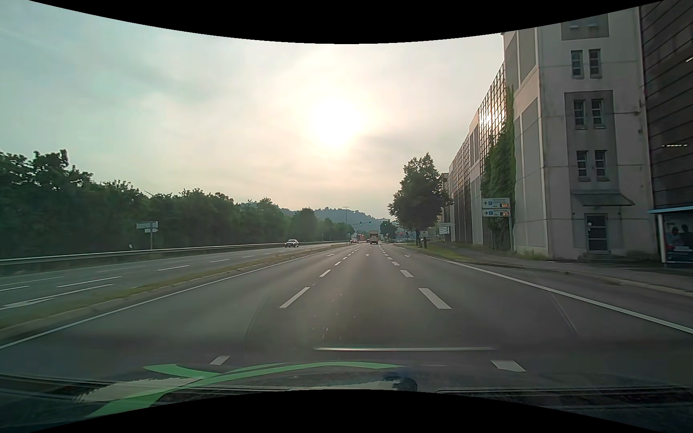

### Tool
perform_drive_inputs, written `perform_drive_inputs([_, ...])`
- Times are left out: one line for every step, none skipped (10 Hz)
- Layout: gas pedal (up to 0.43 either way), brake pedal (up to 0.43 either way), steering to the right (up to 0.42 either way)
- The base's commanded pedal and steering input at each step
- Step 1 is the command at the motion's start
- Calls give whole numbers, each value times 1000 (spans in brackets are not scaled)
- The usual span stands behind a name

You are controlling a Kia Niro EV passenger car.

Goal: Follow the waypoints while adhering to traffic rules and regulations

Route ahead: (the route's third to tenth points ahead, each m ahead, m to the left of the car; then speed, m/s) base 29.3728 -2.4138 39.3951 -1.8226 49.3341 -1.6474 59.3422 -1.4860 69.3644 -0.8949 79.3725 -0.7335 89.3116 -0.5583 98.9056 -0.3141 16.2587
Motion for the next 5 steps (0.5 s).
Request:
perform_drive_inputs([130,0,-2])
perform_drive_inputs([130,0,-2])
perform_drive_inputs([118,0,-2])
perform_drive_inputs([118,0,-2])
perform_drive_inputs([118,0,-2])
